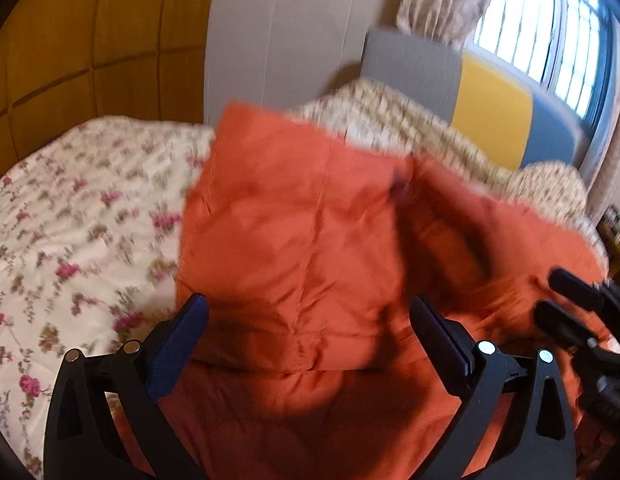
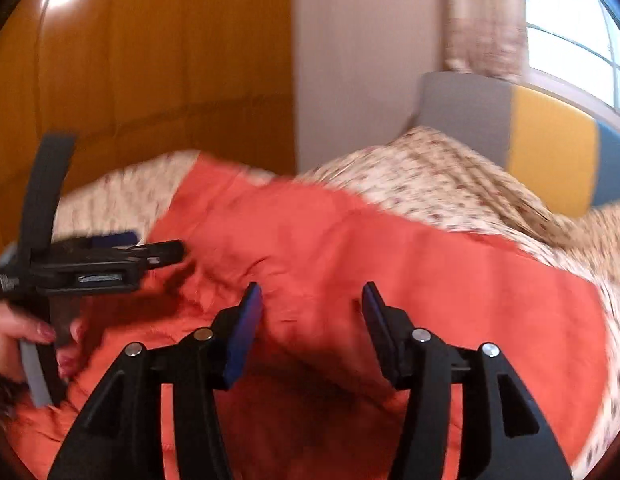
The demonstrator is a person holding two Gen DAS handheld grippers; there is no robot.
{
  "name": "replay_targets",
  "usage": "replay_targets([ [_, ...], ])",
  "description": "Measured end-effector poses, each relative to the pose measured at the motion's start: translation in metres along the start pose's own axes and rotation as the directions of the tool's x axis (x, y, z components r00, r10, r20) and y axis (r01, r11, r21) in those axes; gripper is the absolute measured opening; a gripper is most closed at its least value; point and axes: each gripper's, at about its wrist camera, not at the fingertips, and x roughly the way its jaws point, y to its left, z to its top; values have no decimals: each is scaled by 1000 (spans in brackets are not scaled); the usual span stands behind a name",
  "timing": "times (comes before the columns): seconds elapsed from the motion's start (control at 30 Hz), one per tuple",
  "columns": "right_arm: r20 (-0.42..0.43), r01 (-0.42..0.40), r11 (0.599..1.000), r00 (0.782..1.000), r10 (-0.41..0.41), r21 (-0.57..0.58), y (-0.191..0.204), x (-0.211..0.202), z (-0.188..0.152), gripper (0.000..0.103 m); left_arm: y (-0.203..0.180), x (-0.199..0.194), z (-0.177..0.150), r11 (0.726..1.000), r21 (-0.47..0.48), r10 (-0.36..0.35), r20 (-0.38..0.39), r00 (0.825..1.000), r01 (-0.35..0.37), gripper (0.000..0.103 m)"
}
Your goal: Fold large clothes
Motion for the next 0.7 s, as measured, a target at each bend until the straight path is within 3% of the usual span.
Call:
replay_targets([
  [0.1, 113, 93, 981, 987, -113, 169, -40, -43, -4, 59, -16, -36, 12, 999, -23, -27, 141, 990, 31, 100],
  [0.17, 126, 177, 930, 966, -227, 321, -78, -60, -12, 56, -44, -49, 23, 996, 26, -84, 198, 977, 80, 100],
  [0.23, 67, 280, 855, 938, -341, 436, -112, -64, -18, 31, -73, -45, 30, 988, 101, -131, 184, 974, 114, 100],
  [0.3, -29, 366, 765, 909, -415, 530, -144, -61, -24, 24, -108, -25, 36, 971, 204, -151, 138, 979, 121, 100],
  [0.33, -68, 368, 729, 911, -406, 576, -158, -54, -27, 23, -121, -14, 36, 964, 244, -134, 117, 984, 102, 100],
  [0.4, -118, 378, 721, 915, -385, 580, -171, -37, -24, 21, -140, 14, 35, 947, 316, -90, 72, 993, 63, 100],
  [0.47, -150, 417, 767, 906, -397, 488, -173, -14, -17, 21, -146, 47, 31, 933, 360, 5, 30, 1000, -16, 100],
  [0.53, -196, 438, 775, 898, -393, 455, -177, 7, -18, 20, -133, 72, 26, 940, 338, 50, -34, 998, -35, 100],
  [0.6, -238, 440, 771, 898, -370, 461, -184, 26, -32, 20, -113, 90, 24, 970, 239, -13, -114, 993, 40, 100],
  [0.7, -268, 466, 768, 884, -383, 440, -185, 42, -45, 20, -103, 97, 21, 976, 206, -45, -128, 991, 71, 100],
])
